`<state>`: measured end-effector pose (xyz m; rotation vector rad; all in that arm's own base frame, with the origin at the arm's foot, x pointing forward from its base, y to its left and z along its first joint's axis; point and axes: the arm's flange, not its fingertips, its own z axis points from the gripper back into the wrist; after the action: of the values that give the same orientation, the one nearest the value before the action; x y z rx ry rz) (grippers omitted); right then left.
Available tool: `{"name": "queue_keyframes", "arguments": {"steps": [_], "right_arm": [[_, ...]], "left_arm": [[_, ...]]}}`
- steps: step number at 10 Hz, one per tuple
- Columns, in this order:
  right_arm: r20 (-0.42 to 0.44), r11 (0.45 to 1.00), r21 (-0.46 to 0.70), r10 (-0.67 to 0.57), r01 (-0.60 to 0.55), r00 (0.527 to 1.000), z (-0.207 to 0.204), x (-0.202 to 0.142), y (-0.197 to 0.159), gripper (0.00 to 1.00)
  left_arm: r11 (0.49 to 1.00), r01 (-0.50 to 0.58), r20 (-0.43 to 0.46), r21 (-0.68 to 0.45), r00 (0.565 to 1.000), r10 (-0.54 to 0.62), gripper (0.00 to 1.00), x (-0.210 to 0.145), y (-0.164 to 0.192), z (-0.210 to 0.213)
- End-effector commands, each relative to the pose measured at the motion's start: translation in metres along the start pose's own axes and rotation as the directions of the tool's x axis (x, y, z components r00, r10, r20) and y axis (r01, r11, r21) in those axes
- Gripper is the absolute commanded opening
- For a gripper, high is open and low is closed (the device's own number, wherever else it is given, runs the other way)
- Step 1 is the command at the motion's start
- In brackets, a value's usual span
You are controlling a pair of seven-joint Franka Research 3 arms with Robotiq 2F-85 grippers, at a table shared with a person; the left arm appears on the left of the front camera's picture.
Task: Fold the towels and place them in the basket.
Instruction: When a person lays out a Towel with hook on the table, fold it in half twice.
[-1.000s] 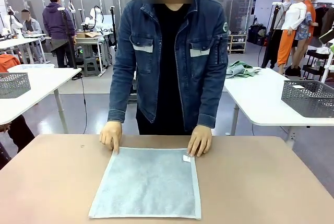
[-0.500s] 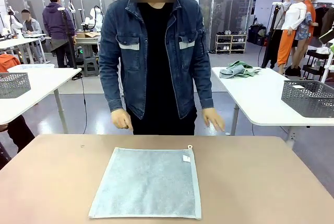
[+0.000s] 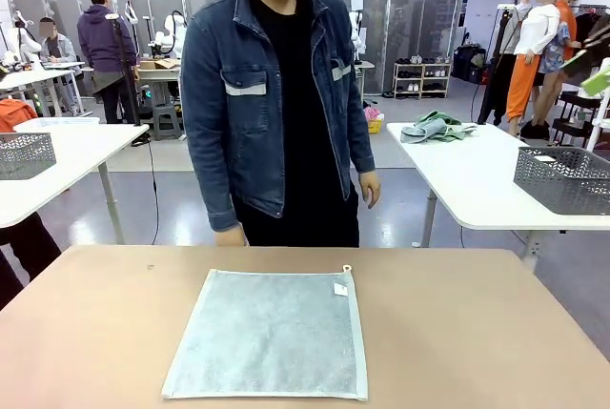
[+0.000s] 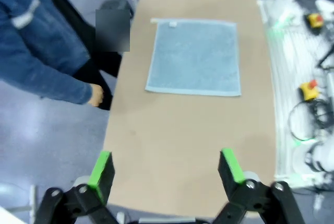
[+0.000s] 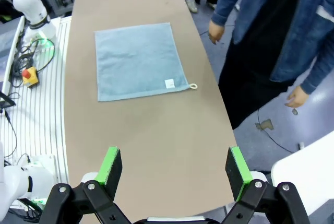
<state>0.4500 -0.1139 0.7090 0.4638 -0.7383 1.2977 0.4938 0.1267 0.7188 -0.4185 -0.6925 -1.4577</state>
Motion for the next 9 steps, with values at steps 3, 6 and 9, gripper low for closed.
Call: {"name": "queue_keyframes", "arguments": {"steps": [3, 6, 9], "right_arm": [[-0.221, 0.997, -0.081, -0.012, -0.006, 0.975, -0.116, 0.077, 0.083, 1.00], [-0.365, 0.994, -0.082, 0.039, -0.074, 0.930, -0.195, 0.106, 0.134, 1.00], [-0.481, 0.989, -0.084, 0.065, -0.120, 0.874, -0.268, 0.093, 0.154, 1.00]], "left_arm": [[0.999, 0.048, -0.204, -0.009, 0.978, -0.049, 1.00, 0.060, -0.075, -0.137], [0.995, 0.099, -0.374, 0.018, 0.924, -0.085, 1.00, 0.073, -0.116, -0.220], [0.994, 0.103, -0.481, 0.029, 0.873, -0.076, 1.00, 0.055, -0.135, -0.263]]}}
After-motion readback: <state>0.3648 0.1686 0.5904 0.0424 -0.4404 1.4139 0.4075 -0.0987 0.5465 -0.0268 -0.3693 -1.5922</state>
